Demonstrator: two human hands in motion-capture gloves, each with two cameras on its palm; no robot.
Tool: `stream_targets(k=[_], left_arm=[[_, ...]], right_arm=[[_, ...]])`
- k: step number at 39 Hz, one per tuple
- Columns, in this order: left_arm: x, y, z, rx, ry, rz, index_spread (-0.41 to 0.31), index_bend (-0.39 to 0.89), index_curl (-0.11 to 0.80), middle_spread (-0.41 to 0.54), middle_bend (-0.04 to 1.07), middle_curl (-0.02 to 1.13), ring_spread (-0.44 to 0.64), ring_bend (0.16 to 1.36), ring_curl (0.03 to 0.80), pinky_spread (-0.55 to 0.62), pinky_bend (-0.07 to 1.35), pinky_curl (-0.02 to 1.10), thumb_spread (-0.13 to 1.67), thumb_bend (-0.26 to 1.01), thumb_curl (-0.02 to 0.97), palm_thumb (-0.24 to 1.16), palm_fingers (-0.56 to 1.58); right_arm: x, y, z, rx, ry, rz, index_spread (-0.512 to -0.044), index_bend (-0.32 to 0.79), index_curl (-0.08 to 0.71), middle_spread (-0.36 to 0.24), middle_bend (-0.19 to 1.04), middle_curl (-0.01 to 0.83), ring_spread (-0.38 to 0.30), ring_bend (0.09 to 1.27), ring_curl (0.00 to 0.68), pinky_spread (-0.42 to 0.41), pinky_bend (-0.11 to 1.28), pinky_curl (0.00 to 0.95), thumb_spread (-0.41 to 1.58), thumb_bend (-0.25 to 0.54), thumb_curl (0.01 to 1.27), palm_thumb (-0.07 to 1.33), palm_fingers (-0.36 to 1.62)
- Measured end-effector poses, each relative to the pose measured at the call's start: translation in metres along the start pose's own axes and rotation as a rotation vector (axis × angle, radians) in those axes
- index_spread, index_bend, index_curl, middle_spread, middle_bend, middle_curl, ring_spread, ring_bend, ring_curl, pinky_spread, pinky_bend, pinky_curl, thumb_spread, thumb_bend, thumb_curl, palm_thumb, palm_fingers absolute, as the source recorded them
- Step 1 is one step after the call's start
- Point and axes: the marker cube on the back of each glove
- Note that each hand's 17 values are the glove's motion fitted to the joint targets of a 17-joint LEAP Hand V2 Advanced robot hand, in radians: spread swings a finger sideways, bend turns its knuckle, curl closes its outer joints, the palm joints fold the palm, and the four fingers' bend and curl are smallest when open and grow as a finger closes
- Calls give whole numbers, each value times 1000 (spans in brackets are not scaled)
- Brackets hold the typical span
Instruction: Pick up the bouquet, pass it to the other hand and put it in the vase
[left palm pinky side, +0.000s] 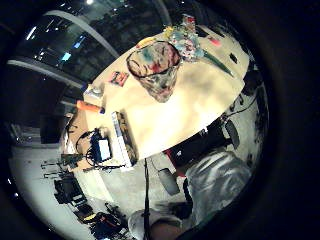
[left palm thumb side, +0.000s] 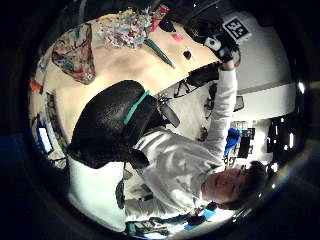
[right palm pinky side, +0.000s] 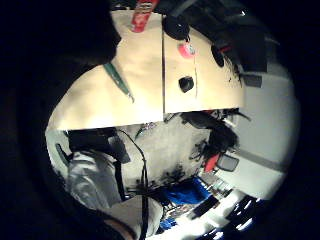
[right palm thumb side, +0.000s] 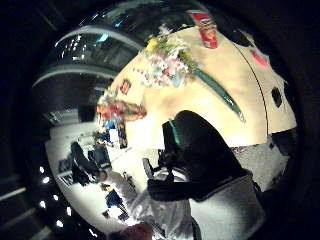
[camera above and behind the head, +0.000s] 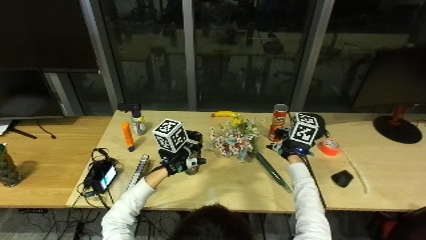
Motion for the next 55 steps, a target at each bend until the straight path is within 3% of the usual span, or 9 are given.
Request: stream_targets(k=[12,19,24,28,40,43,48,51,55], left_arm=[[-5,-1,24,-103,72,42,43,152,276,250,220,275,464,470,197,459,219,257,1043,-36,241,158,30],[-10,1,29,-130,128,48,44,154,282,256,222,292,467,471,202,459,217,271,1032,-28,251,139,26],[-14,1,33,-145,134,33,42,154,285,258,221,300,468,471,206,460,218,279,1030,-27,255,129,25],[-21,0,36,-120,69,3,41,153,287,259,223,307,468,471,208,460,217,284,1029,-27,260,122,24],[-22,6,41,-116,66,5,29,152,292,266,228,324,469,469,213,461,212,296,1030,-24,267,110,23],[-21,7,44,-120,69,4,26,152,293,268,234,330,470,465,214,461,210,298,1029,-24,268,109,23],[-25,7,49,-139,49,-6,23,151,294,269,237,336,471,462,217,464,208,301,1029,-25,268,102,22],[-28,7,52,-154,40,-17,22,152,295,266,238,338,474,461,218,465,207,303,1029,-25,269,101,22],[-28,4,54,-151,28,-21,21,151,295,264,242,343,477,459,220,466,205,306,1031,-25,271,96,22]], right_arm=[[42,-66,84,-72,-72,169,-317,45,39,-6,403,364,-73,794,368,73,750,359,1125,37,302,533,586],[46,-85,142,-112,-245,185,-287,35,45,-18,391,380,-100,793,391,34,772,376,1106,10,329,575,549],[46,-88,171,-256,-239,272,-271,47,50,-16,373,385,-103,791,398,21,780,379,1097,-7,345,602,528],[35,-70,172,-182,-167,243,-253,60,57,-13,357,387,-99,771,397,30,781,380,1090,-14,357,617,497],[20,-57,203,-250,13,392,-237,127,102,-17,380,410,-82,655,381,101,712,363,1101,5,370,738,446],[18,-61,204,-174,19,394,-263,285,174,-40,352,406,-92,569,355,106,631,337,1114,21,372,790,548],[12,-52,204,-291,-21,413,-260,353,235,-76,320,403,-118,487,327,87,543,308,1147,59,378,889,674],[9,-55,198,-253,-66,369,-250,381,273,-86,301,406,-117,426,320,90,509,307,1178,73,377,924,684],[12,-67,189,-101,-33,339,-243,259,272,-107,345,423,-147,486,343,10,503,312,1230,82,366,948,892]])
